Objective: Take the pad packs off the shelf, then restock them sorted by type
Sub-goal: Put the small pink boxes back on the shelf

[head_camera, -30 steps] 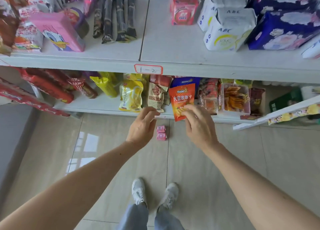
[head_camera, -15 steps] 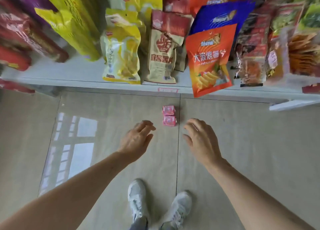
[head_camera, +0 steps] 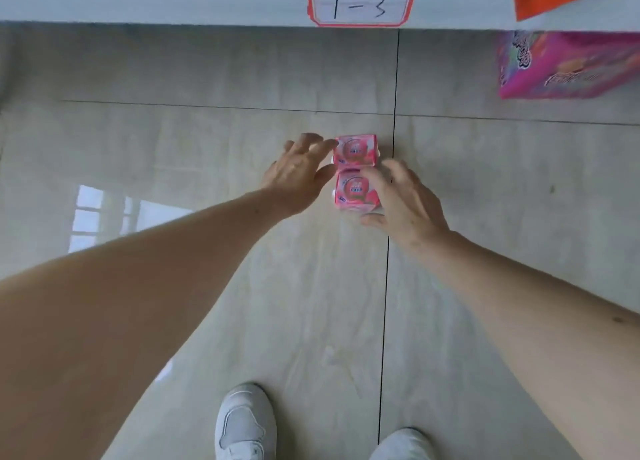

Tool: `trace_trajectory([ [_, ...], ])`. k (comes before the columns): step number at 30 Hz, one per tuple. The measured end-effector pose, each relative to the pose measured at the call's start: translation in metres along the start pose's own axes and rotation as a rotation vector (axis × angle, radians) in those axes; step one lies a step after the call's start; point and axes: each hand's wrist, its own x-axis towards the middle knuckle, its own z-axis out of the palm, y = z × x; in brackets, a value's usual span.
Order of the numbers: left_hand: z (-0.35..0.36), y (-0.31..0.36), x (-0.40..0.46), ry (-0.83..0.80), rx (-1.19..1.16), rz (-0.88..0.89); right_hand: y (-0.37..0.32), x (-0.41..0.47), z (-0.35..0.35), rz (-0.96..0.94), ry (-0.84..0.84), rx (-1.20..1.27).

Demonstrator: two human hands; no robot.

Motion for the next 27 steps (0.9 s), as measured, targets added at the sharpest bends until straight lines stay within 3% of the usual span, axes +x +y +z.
trace_trajectory([
  [13, 0.03, -0.008, 0.048, -0.098, -0.073, 0.052, 0.051, -0.015, 0.031, -0.02, 0.095, -0.102],
  [20, 0.027, 0.003, 0.055, -0.049, -0.085, 0.008, 0.052, -0.012, 0.025, 0.027, -0.034, -0.045],
  [27, -0.034, 0.026, 0.011, -0.163, -0.213, -0.034, 0.023, -0.043, -0.044, -0.005, -0.137, -0.018],
])
